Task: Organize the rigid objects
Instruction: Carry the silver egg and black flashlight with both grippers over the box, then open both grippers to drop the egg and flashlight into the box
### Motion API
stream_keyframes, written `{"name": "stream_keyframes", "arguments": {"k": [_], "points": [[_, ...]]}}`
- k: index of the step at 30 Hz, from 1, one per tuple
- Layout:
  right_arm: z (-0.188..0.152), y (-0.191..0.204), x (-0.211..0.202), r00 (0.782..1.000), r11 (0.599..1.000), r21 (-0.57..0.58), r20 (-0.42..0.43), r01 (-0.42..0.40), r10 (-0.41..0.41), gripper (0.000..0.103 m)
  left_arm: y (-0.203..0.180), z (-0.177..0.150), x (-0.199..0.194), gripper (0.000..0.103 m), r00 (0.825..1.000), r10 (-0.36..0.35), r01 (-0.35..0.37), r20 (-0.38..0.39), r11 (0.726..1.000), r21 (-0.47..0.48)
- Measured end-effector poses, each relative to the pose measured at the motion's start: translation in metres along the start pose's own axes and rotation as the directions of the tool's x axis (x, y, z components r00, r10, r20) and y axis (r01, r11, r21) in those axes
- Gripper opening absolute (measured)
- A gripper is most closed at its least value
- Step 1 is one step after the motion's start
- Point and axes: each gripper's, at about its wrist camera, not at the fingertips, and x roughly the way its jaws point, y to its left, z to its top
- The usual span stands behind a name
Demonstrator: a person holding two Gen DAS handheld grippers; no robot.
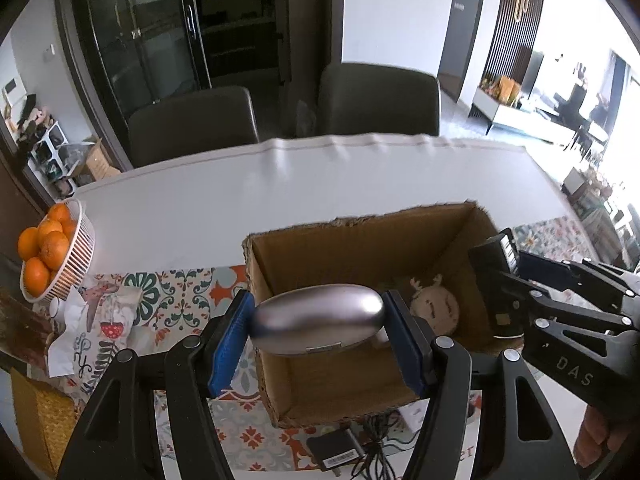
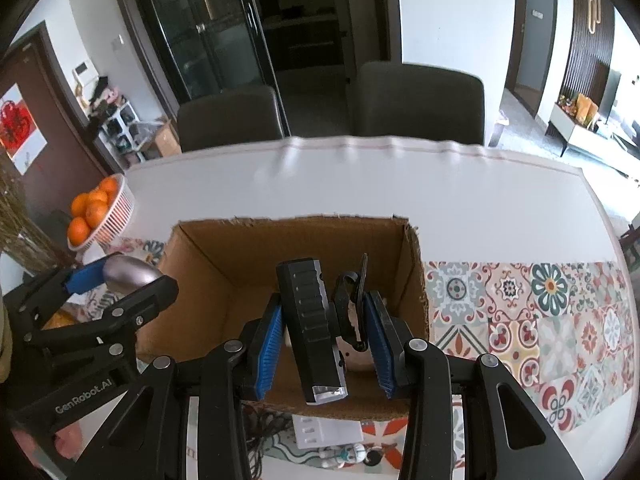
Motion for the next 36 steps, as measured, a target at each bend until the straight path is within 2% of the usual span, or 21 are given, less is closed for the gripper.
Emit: {"name": "stream_keyframes", "arguments": {"k": [6, 13, 20, 24, 28, 36], "points": [[-0.006, -0.003, 0.019, 0.998, 1.0, 0.001, -0.053, 0.018, -0.018, 0.041, 0.0, -0.006, 0.022, 0.065, 0.999, 0.022, -0.021, -0.05, 1.0, 0.012], [-0.013, -0.004, 0.026, 0.997, 1.0, -0.012, -0.07, 0.024, -0.025, 0.042, -0.004, -0.013, 0.033, 0.065, 0.997, 0.025, -0.022, -0.08, 0.999, 0.031], [-0.017, -0.011, 0.034, 0.995, 1.0, 0.008, -0.1, 0.02, -0.019, 0.047, -0.007, -0.016, 0.038, 0.065, 0.993, 0.016, -0.015, -0.119, 1.0, 0.016], [-0.021, -0.015, 0.038, 0.993, 0.999, 0.024, -0.112, 0.022, -0.019, 0.051, -0.008, -0.018, 0.036, 0.071, 0.994, 0.021, -0.019, -0.111, 1.0, 0.02], [-0.022, -0.016, 0.033, 0.995, 0.999, 0.032, -0.101, 0.025, -0.022, 0.052, -0.01, -0.018, 0.029, 0.075, 0.995, 0.029, -0.027, -0.095, 0.999, 0.019], [-0.025, -0.015, 0.004, 0.999, 0.999, 0.038, -0.012, 0.036, -0.036, 0.056, -0.013, -0.023, 0.0, 0.079, 0.999, 0.04, -0.04, -0.024, 0.999, 0.011]]}}
